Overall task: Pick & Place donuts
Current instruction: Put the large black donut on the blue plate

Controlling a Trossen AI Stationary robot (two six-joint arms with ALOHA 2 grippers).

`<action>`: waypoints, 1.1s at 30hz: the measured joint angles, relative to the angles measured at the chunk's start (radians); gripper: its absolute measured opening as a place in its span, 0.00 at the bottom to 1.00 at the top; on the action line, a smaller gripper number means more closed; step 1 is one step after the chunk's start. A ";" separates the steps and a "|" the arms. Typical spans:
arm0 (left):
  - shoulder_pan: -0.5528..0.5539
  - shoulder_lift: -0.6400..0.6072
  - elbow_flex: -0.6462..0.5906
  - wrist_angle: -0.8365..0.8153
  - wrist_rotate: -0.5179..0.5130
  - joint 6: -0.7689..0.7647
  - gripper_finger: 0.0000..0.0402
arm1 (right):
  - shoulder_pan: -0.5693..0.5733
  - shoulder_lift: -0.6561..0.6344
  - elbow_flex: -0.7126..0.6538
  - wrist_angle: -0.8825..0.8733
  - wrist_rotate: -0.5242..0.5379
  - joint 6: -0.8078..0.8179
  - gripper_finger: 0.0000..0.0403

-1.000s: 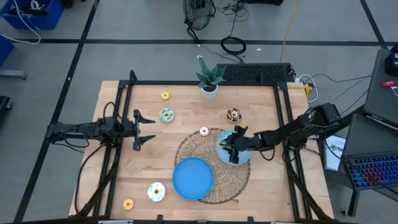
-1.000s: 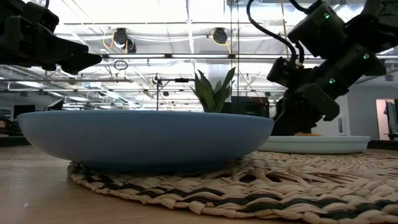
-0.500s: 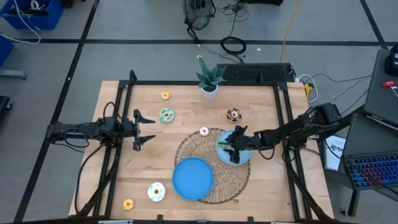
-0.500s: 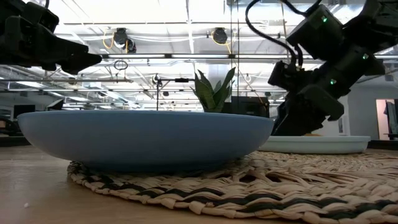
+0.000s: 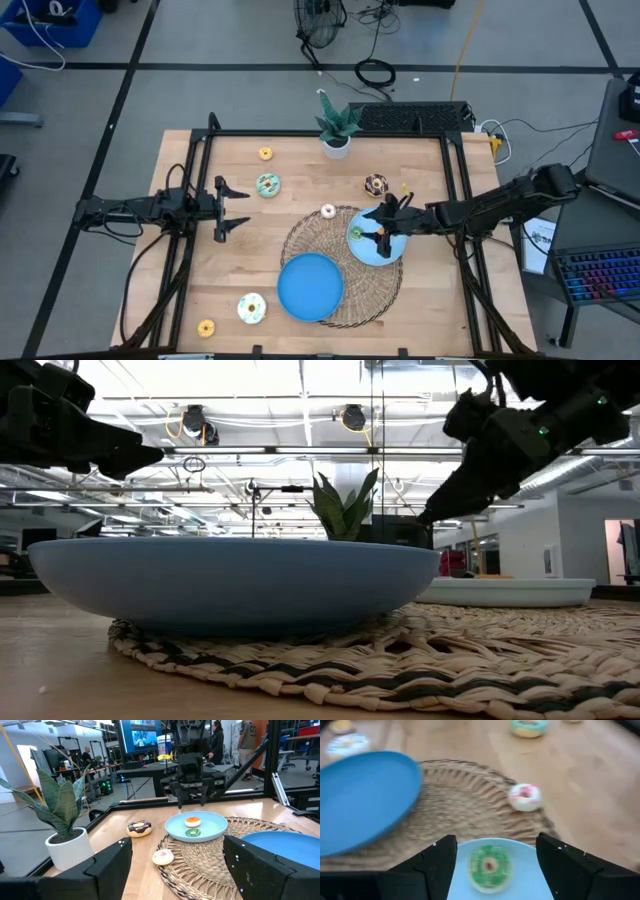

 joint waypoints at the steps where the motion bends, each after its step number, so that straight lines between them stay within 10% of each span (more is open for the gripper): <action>1: 0.000 0.000 0.000 0.000 0.000 0.000 0.76 | 0.000 -0.008 -0.006 -0.001 0.025 -0.005 0.62; 22: 0.000 0.000 0.000 0.000 0.000 0.000 0.76 | -0.070 -0.024 -0.047 -0.006 0.439 0.084 0.62; 33: 0.000 0.000 0.000 0.000 0.000 0.000 0.76 | -0.419 -0.024 -0.047 -0.213 0.078 0.215 0.62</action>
